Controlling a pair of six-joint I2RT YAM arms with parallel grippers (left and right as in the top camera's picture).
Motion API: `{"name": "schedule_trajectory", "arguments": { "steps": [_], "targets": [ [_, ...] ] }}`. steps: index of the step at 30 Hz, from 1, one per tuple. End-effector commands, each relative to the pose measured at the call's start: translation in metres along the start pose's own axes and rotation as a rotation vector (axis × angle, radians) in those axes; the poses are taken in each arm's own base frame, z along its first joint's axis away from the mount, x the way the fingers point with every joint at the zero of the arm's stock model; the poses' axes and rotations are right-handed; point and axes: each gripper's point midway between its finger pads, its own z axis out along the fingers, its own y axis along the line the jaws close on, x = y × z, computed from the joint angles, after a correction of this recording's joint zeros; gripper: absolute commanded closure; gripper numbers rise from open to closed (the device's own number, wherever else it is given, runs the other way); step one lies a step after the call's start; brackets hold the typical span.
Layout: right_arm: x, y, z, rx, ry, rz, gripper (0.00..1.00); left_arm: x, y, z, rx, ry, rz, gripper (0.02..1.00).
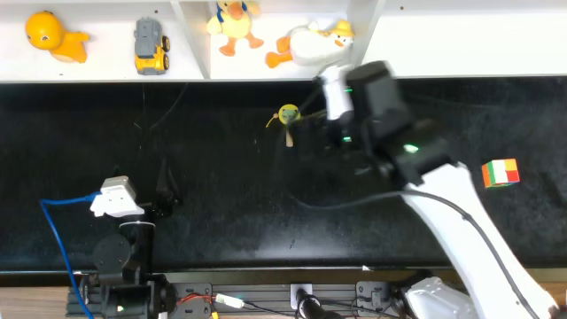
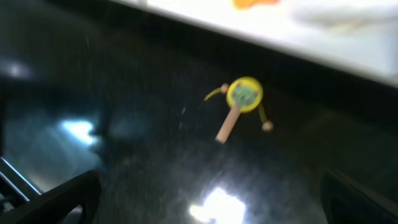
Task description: Store Toys
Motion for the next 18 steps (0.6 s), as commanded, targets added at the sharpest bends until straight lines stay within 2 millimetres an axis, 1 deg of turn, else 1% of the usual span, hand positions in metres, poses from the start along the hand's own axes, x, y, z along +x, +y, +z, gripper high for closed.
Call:
{"name": "schedule_trajectory", "arguments": {
  "steps": [1, 2, 5, 7, 14, 18],
  "targets": [
    [-0.002, 0.008, 0.023, 0.026, 0.035, 0.000, 0.005, 0.000, 0.000, 0.000, -0.003, -0.009, 0.005, 0.020],
    [0.000, 0.010, 0.032, 0.018, 0.051, 0.003, 0.005, 0.000, 0.000, 0.000, -0.003, -0.009, 0.005, 0.020],
    [0.007, 0.017, 0.054, -0.040, 0.109, 0.082, 0.005, 0.000, 0.000, 0.000, -0.003, -0.009, 0.005, 0.020],
    [0.011, 0.018, 0.068, -0.055, 0.141, 0.124, 0.005, 0.000, 0.000, 0.000, -0.003, -0.009, 0.005, 0.020],
    [0.020, 0.005, 0.110, -0.022, 0.198, 0.170, 0.003, 0.000, 0.000, 0.000, -0.003, -0.009, 0.005, 0.020],
    [0.027, -0.015, 0.126, 0.081, 0.211, 0.234, 0.014, 0.000, 0.000, 0.000, -0.003, -0.009, 0.005, 0.020]
  ]
}}
